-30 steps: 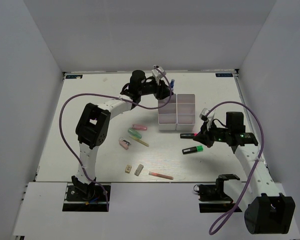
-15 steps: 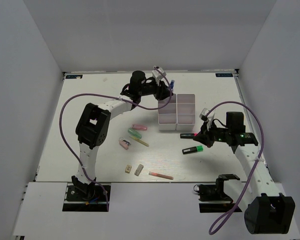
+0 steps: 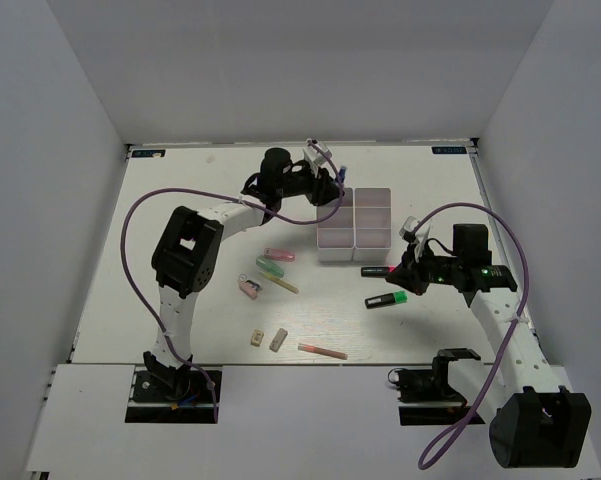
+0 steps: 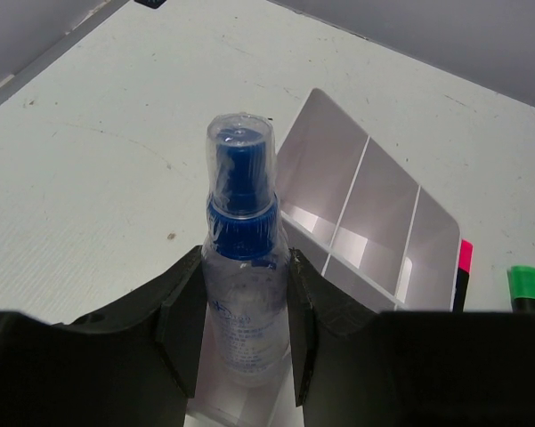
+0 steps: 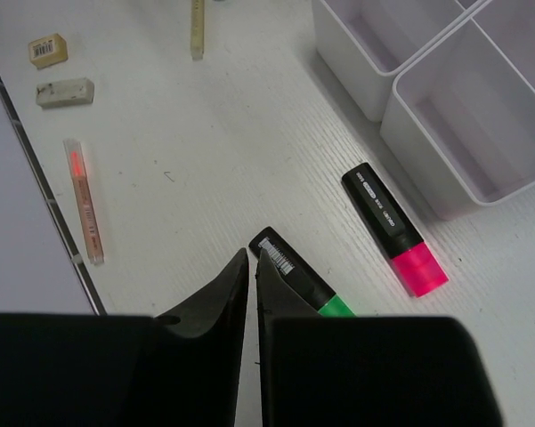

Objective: Sort the stationery into containers
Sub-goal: Place the stationery in the storage box.

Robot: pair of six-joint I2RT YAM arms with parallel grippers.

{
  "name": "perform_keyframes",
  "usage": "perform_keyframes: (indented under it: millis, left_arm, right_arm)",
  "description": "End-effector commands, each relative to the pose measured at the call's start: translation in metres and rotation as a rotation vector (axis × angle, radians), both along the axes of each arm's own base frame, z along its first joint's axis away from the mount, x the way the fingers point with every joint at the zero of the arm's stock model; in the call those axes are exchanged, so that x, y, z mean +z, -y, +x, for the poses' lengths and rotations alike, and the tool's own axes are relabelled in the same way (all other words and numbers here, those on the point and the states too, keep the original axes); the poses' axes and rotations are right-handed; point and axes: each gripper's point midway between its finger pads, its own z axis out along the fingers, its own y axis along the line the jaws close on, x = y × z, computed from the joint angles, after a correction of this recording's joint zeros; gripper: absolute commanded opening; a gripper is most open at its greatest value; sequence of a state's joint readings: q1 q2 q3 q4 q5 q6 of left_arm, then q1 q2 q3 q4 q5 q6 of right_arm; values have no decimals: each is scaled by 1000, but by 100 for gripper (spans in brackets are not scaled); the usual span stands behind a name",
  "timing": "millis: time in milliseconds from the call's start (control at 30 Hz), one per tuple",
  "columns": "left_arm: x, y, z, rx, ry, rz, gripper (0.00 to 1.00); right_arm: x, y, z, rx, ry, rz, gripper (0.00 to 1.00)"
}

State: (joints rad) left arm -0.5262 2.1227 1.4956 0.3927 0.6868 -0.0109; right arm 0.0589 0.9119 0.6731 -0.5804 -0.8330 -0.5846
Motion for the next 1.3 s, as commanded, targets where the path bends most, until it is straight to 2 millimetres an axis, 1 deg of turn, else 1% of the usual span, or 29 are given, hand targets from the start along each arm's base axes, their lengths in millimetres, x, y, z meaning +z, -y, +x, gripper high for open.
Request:
perform_keyframes:
  millis: [0, 200, 233, 267, 400, 433, 500, 533, 567, 600, 633, 667, 700, 733, 767, 800, 833, 867, 900, 933, 967, 1000, 1033, 1067, 1100, 1167, 1200, 1233, 1267]
  left_arm:
    - [15, 3, -8, -12, 25, -12, 47]
    - [28, 5, -1, 12, 69, 2, 65]
    - [32, 7, 0, 14, 71, -1, 65]
    - [34, 5, 4, 26, 77, 0, 67]
    - [47, 4, 6, 55, 98, -3, 68]
    - [56, 1, 6, 61, 110, -13, 68]
    - [70, -4, 4, 86, 129, -29, 68]
    - [96, -8, -2, 95, 161, -57, 66]
    - [95, -12, -7, 108, 147, -52, 63]
    - [100, -14, -12, 114, 118, -67, 57]
    - [106, -18, -15, 135, 109, -71, 47]
    - [123, -30, -34, 153, 55, -73, 25]
    - [118, -34, -43, 163, 20, -47, 16]
    - [130, -41, -54, 206, 10, -36, 10]
    - [129, -55, -66, 272, -48, 11, 6]
    - [107, -68, -94, 279, -136, 104, 6]
    - [88, -79, -108, 325, -206, 176, 6]
    - [84, -101, -121, 415, -272, 209, 19]
    - [70, -119, -139, 458, -322, 238, 24]
    - [53, -140, -152, 537, -415, 289, 32]
    - [45, -153, -162, 575, -465, 312, 41]
    - [35, -182, -188, 625, -572, 339, 65]
    - [15, -197, -199, 619, -640, 356, 76]
    - [18, -205, -209, 611, -636, 338, 87]
    - [-14, -230, -225, 652, -674, 386, 100]
    - [-34, -251, -236, 700, -683, 384, 100]
    - [-38, -261, -236, 733, -660, 351, 100]
    - [-44, -266, -242, 742, -658, 341, 100]
    - [-46, -270, -239, 762, -648, 323, 100]
  right_arm:
    - [6, -3, -2, 24, 6, 18, 12]
    - [5, -2, -3, 26, 8, 15, 15]
    - [5, -2, -4, 25, 8, 15, 15]
    - [5, -2, -3, 22, 8, 12, 24]
    - [3, -1, -4, 17, 7, 6, 25]
    - [3, 0, -3, 12, 9, 1, 36]
    - [3, 1, -2, -4, 5, 0, 68]
    - [3, 2, 0, -17, 1, -2, 78]
    - [3, 3, 1, -25, 2, -3, 91]
    - [3, 4, 3, -43, -8, -4, 91]
    - [2, 4, 3, -47, -14, -5, 83]
    - [2, 4, 4, -50, -12, -7, 60]
    - [1, 5, 5, -51, -17, -11, 1]
    - [-2, 5, 5, -57, -29, -20, 0]
    - [-5, 8, 6, -62, -31, -35, 0]
    - [-6, 8, 7, -29, -7, -59, 0]
    - [-8, 10, 7, -21, -1, -73, 13]
    - [-7, 10, 9, -4, 14, -77, 63]
    - [-16, 13, 7, 35, 26, -111, 90]
    - [-19, 14, 8, 90, 87, -141, 91]
    - [-25, 16, 8, 144, 133, -172, 91]
    - [-32, 18, 5, 170, 134, -189, 91]
    - [-38, 19, 6, 228, 178, -217, 91]
    - [-39, 21, 8, 286, 242, -250, 91]
    - [-43, 24, 8, 308, 248, -269, 91]
    - [-47, 29, 16, 388, 312, -314, 87]
    - [-45, 34, 19, 403, 309, -348, 85]
    - [-55, 36, 21, 427, 262, -353, 80]
    - [-48, 40, 31, 441, 285, -371, 75]
